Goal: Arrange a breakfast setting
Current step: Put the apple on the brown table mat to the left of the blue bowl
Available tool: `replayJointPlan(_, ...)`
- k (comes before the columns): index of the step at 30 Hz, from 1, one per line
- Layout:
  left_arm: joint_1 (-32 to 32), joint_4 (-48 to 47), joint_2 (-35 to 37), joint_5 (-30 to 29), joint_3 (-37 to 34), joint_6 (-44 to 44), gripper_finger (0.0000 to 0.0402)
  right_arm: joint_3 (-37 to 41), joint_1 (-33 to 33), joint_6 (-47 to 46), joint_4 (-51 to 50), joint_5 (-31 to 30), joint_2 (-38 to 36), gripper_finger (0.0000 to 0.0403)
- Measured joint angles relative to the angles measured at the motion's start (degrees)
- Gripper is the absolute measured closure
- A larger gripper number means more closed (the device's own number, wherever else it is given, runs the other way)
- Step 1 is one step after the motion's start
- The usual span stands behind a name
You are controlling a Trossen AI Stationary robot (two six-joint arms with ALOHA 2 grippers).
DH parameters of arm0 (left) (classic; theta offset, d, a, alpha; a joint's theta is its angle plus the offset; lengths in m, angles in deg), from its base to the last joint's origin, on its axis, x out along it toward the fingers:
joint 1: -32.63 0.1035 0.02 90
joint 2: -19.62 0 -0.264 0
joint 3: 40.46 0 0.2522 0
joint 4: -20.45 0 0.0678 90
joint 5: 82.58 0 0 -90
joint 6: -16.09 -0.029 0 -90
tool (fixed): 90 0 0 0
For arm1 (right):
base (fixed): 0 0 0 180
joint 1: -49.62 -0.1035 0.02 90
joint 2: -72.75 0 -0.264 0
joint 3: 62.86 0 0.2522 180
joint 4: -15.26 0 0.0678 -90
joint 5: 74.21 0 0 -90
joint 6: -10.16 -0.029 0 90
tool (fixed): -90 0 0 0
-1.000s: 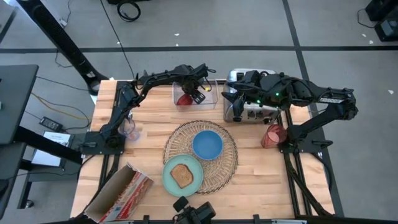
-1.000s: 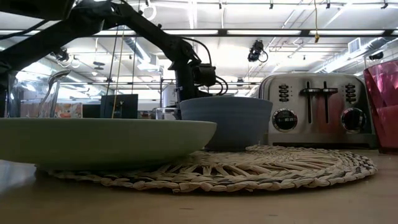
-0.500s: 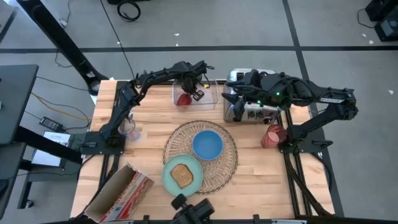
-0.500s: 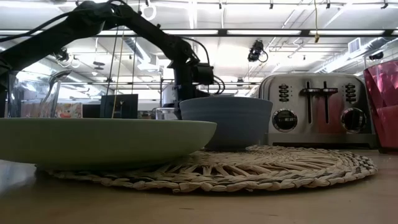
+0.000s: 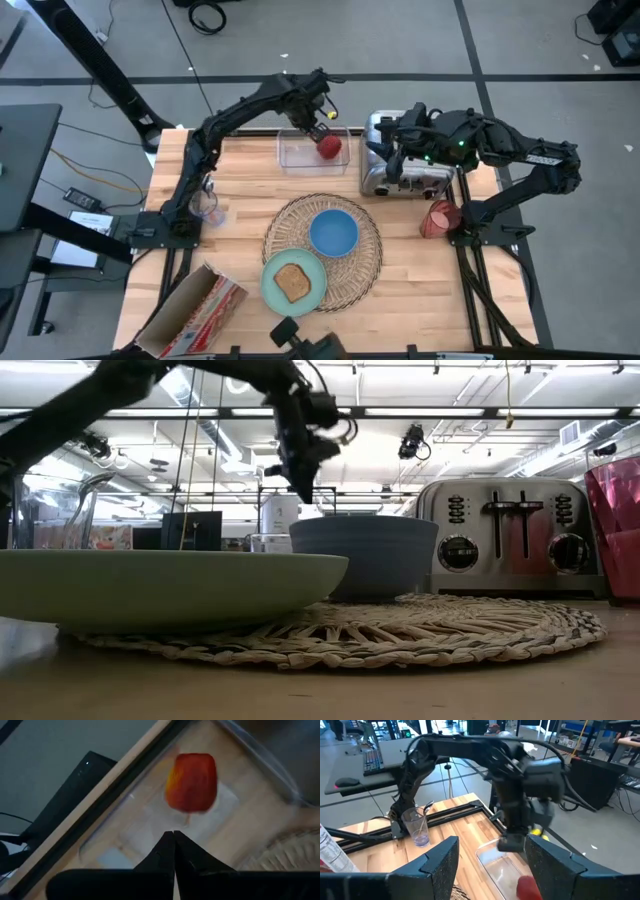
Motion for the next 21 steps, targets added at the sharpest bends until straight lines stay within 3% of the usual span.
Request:
replayJointPlan(6,-3.02,0.53,3.1,-0.96,0.0,1.38,0.0399,0.0,0.0,0.1,-1.25,-0.1,-1.6,0.0169)
replayJointPlan(13,-5.3,3.27,0.58,-0.64,-0.06,3.2,0.0359,-0.04,-0.14,-0.95,-6.36,0.29,-2.27,0.0169)
replayJointPlan(21,-6.48,11.3,-5.23,0.33,-0.07,18.07,0.0295,-0.02,-0.98,-4.7,-10.31,1.42,-2.32,0.0169)
